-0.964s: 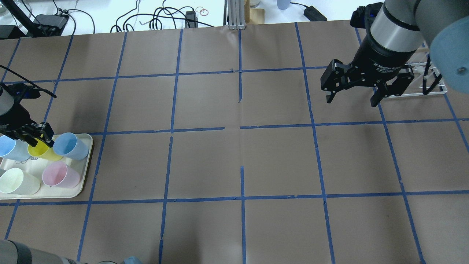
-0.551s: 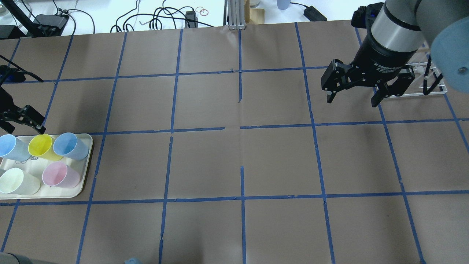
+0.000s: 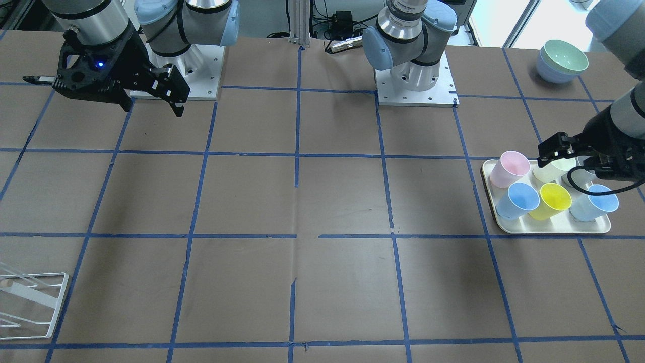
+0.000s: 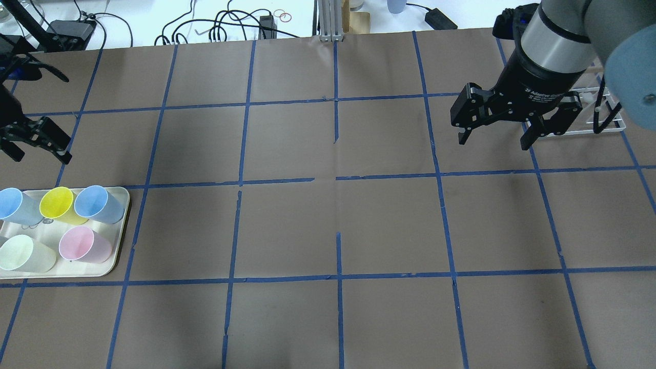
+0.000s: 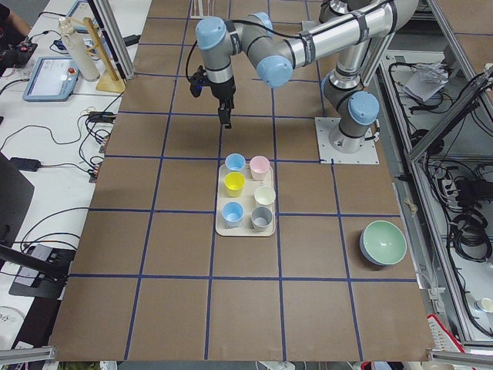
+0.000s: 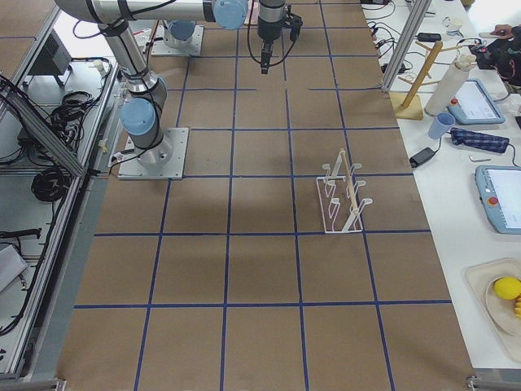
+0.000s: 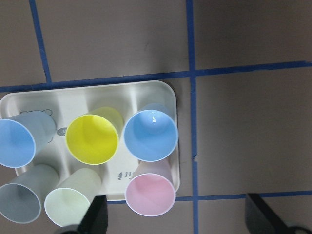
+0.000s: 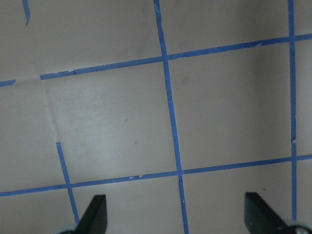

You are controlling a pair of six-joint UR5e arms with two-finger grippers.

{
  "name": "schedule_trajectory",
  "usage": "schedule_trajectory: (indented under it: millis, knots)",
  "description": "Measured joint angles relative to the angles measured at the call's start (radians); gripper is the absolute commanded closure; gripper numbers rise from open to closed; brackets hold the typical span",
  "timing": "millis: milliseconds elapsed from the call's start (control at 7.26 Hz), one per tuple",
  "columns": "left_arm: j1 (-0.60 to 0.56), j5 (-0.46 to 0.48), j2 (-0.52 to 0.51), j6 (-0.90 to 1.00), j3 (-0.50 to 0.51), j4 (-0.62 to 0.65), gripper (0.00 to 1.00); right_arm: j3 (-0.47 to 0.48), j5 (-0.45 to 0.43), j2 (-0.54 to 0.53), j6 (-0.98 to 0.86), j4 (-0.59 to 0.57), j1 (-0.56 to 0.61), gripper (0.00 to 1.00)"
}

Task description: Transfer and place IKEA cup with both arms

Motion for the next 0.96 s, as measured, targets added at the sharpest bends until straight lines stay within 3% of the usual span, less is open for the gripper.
schedule_trajectory:
  millis: [413, 964]
  knots:
    - [-0.218, -0.072, 0.069, -0.251, -0.014, -0.007, 0.0, -0.001, 0.0, -0.002, 0.002, -0.003, -0.005, 0.0]
    - [-0.315, -0.112, 0.066, -0.439, -0.002, 0.054, 0.0, -0.003, -0.001, -0.004, 0.002, -0.003, -0.005, 0.0]
